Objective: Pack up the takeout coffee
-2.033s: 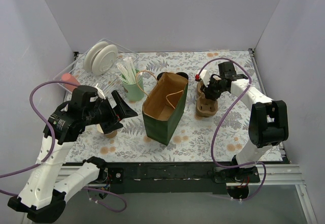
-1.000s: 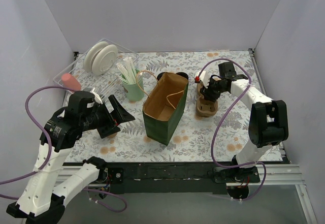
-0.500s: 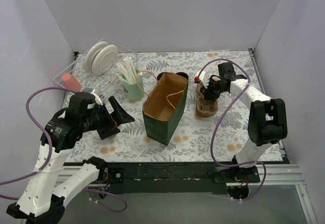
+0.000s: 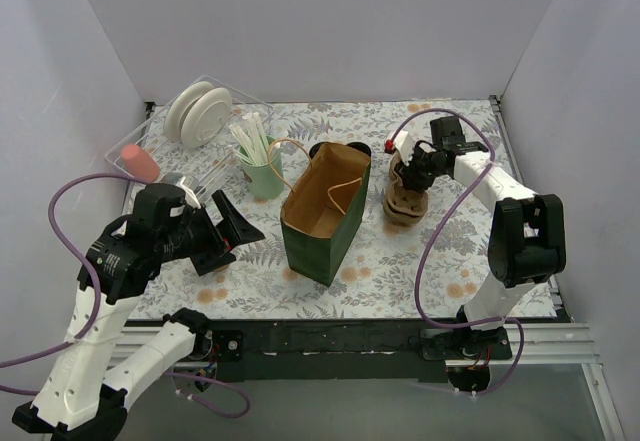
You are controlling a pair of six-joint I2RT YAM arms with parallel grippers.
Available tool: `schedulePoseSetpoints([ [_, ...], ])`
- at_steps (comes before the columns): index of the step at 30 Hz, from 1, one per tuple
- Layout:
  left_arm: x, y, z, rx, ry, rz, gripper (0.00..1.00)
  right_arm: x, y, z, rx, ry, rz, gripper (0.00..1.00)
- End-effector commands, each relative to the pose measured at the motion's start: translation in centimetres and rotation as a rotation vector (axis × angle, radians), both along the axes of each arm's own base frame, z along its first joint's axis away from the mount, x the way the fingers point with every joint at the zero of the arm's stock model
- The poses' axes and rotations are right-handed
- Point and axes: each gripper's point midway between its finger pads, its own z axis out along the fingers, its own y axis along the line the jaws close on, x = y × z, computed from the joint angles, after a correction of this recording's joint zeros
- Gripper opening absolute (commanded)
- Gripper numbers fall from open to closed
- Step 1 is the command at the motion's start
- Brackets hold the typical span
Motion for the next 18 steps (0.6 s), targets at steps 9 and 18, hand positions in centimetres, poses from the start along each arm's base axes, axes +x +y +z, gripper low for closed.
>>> schedulePoseSetpoints([
  [9,0.7,-0.4,0.5,-0.02,-0.034,-0.004,0.93,1.1,-0.7,4.9,0.07,0.043,-0.285,0.2],
  [18,0.5,-0.2,0.6,-0.005,-0.025,-0.009,0.93,-0.4,-1.2,2.9,-0.001,-0.101,-0.094,0.48],
])
